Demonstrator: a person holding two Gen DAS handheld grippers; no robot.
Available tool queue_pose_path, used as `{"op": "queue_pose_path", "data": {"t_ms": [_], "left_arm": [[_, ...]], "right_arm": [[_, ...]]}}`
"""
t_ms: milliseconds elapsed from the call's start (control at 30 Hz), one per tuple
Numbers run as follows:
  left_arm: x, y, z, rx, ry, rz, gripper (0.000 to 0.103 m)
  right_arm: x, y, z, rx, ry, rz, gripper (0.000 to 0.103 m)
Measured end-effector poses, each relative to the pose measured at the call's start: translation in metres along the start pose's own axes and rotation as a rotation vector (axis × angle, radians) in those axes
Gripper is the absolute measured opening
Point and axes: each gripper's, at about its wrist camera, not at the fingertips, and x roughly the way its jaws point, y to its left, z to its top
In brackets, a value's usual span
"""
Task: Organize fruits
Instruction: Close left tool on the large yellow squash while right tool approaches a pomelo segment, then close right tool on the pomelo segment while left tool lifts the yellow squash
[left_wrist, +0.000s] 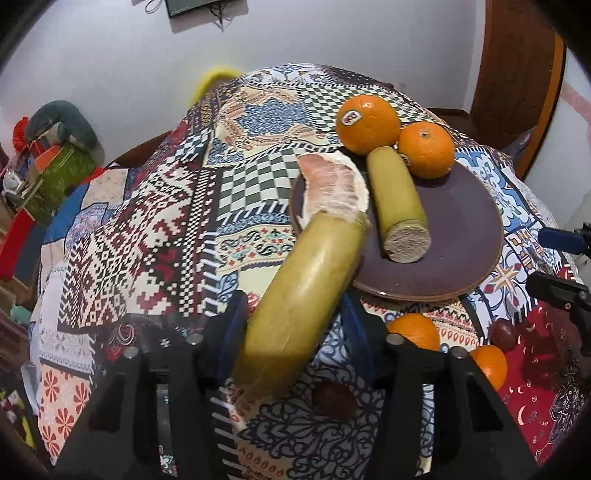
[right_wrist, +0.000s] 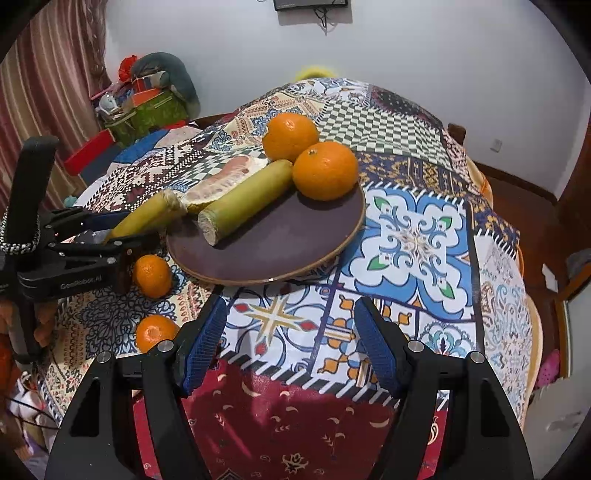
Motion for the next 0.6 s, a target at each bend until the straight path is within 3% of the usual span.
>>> {"op": "queue_pose_path", "data": {"t_ms": [133, 367, 600], "left_arm": [[-0.005, 0.018, -0.005, -0.058, 0.016, -0.020, 0.039], [-0.032, 0.041, -0.026, -0.100, 0.028, -0.004, 0.038], [-0.069, 0.041, -0.070, -0.125, 0.035, -0.002, 0.038]], "right_arm": [[-0.001, -0.001, -0.005, 0.006, 0.008, -0.009, 0.068], [-0.015, 0.009, -0.009, 0.007, -0.003, 0.000, 0.068], [-0.037, 0.037, -0.012, -0.030, -0.032, 0.033, 0.068]]}}
